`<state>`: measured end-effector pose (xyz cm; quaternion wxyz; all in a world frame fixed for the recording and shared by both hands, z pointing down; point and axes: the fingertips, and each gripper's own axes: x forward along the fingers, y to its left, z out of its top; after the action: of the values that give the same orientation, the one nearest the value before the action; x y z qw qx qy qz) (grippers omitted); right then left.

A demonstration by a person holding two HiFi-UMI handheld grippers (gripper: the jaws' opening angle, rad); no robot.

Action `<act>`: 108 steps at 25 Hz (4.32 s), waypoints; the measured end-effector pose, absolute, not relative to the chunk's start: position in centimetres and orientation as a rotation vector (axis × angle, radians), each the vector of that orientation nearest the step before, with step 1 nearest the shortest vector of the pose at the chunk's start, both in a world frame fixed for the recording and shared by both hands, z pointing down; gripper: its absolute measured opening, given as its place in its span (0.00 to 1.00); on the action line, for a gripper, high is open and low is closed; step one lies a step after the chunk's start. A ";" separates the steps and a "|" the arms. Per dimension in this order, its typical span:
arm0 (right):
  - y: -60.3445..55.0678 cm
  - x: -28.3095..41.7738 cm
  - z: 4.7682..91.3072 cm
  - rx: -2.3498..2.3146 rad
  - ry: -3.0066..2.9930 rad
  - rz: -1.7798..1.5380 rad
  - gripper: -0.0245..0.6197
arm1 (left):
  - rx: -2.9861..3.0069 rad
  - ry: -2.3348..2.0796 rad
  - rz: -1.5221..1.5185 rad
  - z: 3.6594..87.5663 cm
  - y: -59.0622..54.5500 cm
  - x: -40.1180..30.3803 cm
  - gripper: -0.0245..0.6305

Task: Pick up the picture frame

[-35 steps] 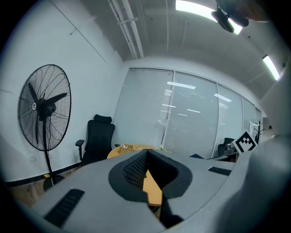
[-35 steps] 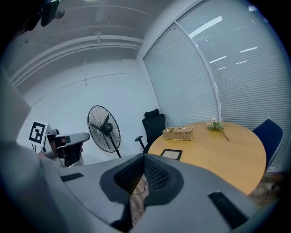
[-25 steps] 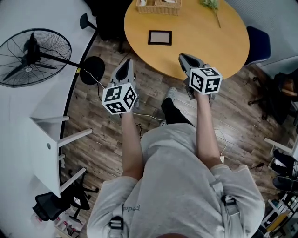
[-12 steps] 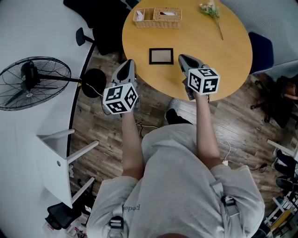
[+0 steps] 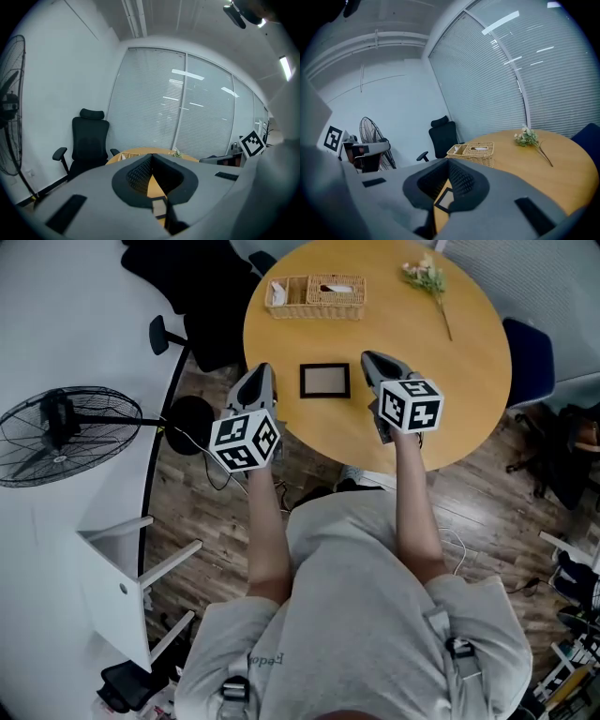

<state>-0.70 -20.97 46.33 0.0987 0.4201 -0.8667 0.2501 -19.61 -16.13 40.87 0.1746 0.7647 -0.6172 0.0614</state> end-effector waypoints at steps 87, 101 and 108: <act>-22.6 -4.1 72.9 1.304 -1.933 1.124 0.23 | 1.763 -1.245 0.648 72.9 -20.7 -17.6 0.23; -22.2 -4.2 74.1 1.257 -1.931 1.107 0.20 | 1.710 -1.242 0.621 73.6 -20.5 -17.7 0.22; -22.0 -4.1 74.2 1.258 -1.937 1.129 0.17 | 1.688 -1.204 0.556 73.9 -20.5 -18.1 0.19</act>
<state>-4.14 -22.03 74.21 0.2816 0.4694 -0.7229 0.4216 -18.15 -20.48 73.87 0.4774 0.6909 -0.4929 0.2274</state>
